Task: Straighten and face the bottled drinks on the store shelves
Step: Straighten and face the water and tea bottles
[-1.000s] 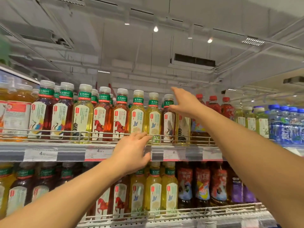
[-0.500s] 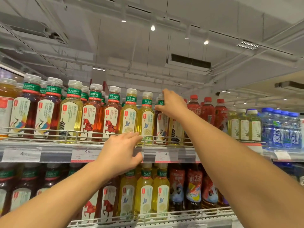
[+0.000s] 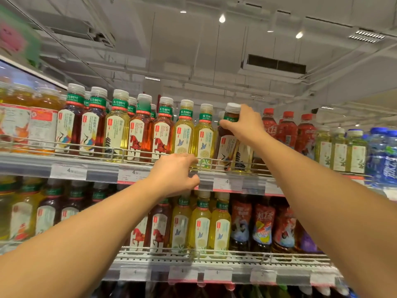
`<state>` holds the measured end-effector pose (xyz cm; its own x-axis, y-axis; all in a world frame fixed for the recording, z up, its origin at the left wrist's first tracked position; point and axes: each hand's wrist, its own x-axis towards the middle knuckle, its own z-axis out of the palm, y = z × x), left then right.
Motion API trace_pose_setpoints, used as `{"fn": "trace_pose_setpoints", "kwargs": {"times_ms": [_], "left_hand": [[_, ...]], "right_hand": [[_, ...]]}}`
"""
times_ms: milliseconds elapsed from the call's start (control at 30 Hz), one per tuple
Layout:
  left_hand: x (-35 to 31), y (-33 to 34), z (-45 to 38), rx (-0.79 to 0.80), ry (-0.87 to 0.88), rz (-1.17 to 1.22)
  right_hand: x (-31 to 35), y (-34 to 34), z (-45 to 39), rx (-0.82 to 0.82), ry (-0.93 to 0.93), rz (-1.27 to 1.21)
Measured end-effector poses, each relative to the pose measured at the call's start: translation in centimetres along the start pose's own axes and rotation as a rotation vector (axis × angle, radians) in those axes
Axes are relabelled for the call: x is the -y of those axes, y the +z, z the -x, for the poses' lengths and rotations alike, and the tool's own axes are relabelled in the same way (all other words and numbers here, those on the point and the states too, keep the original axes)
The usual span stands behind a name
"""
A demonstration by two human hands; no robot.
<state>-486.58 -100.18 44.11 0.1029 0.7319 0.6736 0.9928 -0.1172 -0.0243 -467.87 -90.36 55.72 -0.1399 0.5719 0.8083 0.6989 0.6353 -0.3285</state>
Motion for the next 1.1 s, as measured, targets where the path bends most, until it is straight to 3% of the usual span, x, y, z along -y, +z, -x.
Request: {"fn": "trace_pose_setpoints", "kwargs": {"times_ms": [200,433,733,967,1100], "left_hand": [[-0.2,-0.8,-0.2,0.064,0.035,-0.036],[1.3,-2.6,0.8,0.245,0.125,-0.049],[7.8,-6.2,3.8,0.084,0.15,-0.089],[13.5,-9.4,4.8,-0.022,0.055,-0.132],[15.6,-11.0,4.4,-0.141,-0.077,-0.011]], "right_hand": [[0.3,-1.5,2.5,0.005,-0.043,-0.01],[3.6,-2.9,4.4,-0.108,-0.145,-0.057],[7.2,-3.8,4.9,-0.137,-0.205,-0.099],[10.0,-3.6,5.8,-0.198,-0.232,-0.122],[11.6,-3.2,5.9,-0.184,-0.219,-0.179]]}}
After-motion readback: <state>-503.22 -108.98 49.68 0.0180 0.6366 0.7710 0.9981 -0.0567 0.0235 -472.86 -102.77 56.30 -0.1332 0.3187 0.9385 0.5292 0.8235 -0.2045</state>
